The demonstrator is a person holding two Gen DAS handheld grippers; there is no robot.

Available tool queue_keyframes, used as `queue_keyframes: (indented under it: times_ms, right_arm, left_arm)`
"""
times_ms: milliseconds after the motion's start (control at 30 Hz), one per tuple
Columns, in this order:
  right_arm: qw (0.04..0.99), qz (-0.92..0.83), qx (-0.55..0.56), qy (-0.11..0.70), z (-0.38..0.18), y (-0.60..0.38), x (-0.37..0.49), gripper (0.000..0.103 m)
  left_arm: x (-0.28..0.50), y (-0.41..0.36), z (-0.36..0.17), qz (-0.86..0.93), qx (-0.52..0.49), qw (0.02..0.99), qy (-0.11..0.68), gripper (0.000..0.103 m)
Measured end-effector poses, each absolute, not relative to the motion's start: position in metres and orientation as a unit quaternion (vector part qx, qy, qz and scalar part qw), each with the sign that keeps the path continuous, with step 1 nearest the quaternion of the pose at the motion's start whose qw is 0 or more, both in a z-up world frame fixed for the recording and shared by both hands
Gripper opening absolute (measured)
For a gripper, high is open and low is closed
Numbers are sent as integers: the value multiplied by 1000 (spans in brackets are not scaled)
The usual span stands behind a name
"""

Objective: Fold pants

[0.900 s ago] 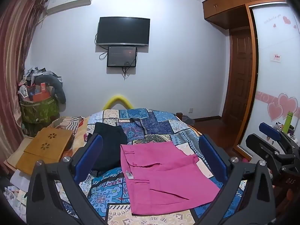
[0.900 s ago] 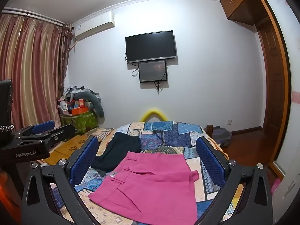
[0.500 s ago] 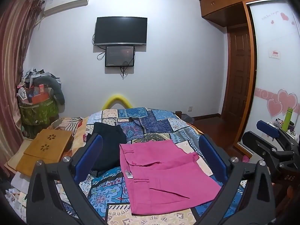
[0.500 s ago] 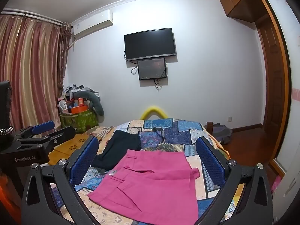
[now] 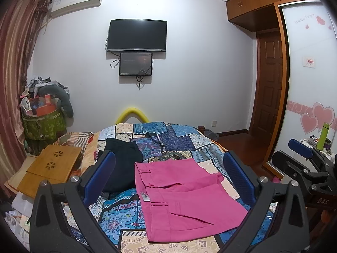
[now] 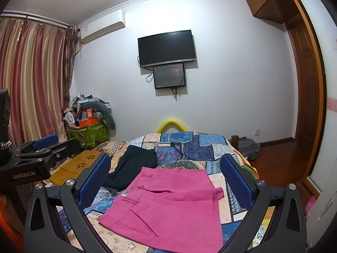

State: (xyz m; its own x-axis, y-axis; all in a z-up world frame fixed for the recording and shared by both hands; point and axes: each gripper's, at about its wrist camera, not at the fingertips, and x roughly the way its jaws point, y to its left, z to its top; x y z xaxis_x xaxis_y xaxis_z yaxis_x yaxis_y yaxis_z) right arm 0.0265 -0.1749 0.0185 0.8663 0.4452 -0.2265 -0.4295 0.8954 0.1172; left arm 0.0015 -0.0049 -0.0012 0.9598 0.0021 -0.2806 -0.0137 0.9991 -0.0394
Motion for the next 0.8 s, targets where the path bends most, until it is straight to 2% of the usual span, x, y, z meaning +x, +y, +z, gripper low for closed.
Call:
queue_keyframes:
  times_ms: [800]
  right_arm:
    - [965, 223, 36, 133, 14, -177, 29, 103]
  left_arm:
    - [3, 1, -3, 6, -33, 989, 141, 103]
